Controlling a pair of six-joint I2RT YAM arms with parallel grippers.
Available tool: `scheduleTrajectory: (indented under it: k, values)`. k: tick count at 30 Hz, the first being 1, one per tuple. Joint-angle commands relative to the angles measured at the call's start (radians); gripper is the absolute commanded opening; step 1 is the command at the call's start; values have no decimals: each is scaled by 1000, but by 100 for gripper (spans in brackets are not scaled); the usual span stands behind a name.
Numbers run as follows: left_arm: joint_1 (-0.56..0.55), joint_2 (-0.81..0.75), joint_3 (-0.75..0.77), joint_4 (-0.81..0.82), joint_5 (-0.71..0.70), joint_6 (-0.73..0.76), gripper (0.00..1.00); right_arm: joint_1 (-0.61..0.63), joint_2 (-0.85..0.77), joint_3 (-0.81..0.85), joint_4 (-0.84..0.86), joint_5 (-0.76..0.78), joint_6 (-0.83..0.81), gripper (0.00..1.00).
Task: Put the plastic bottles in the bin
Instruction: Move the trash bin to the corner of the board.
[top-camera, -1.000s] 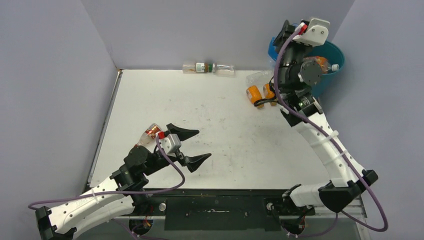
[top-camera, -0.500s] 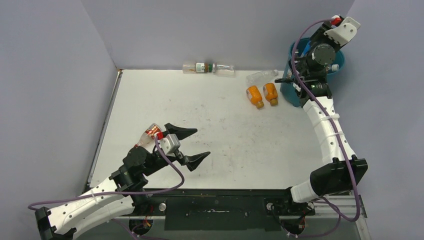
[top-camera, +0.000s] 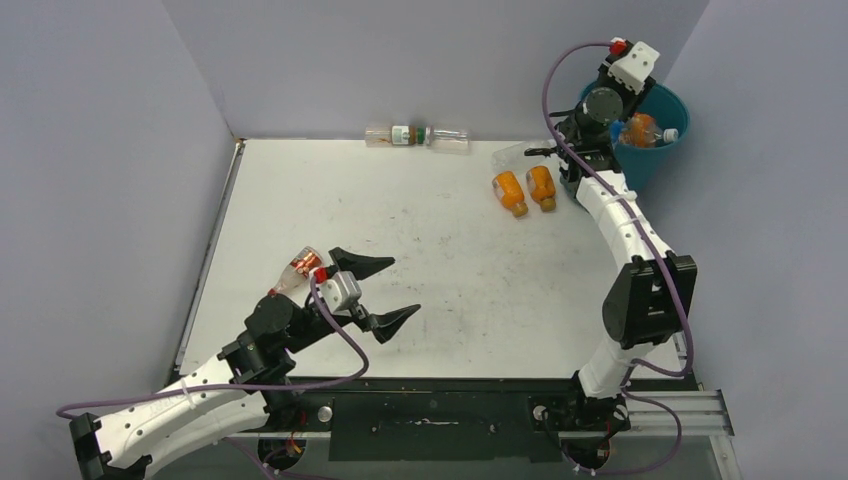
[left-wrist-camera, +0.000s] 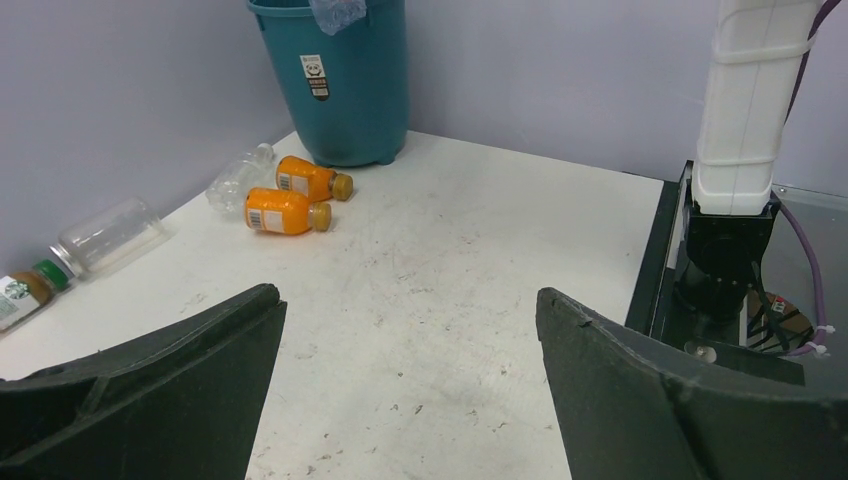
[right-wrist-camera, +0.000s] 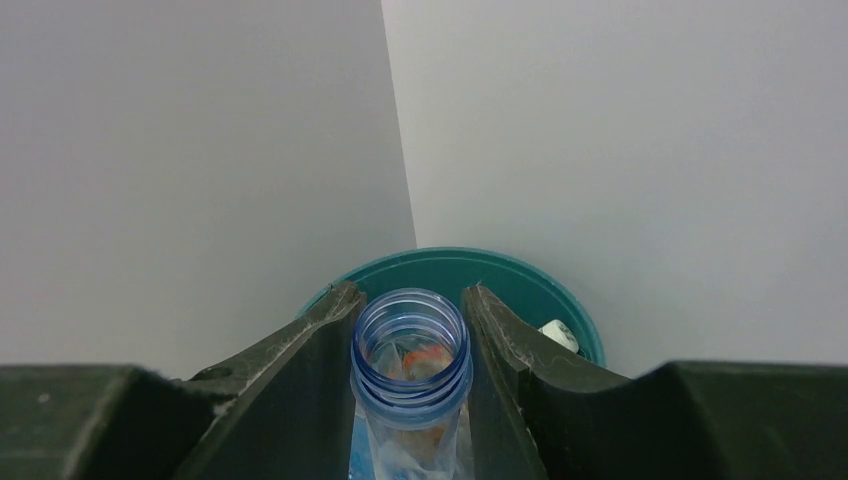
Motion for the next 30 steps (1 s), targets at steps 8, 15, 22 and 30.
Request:
scheduleTrajectory:
  k: [8,15,22,30]
  values:
    - [-6,-6,5,38,9,14,96,5,-99,-42,49,-109,184,5]
    - [-8,-4,1,49,-43,3,96,168,-296,-221,-215,-543,509,5]
    - [-1,-16,37,-13,-230,-51,96,330,-365,-364,-294,-1063,711,5]
    - [57,-14,90,-50,-104,-142,96,439,-466,-486,-221,-1351,787,5]
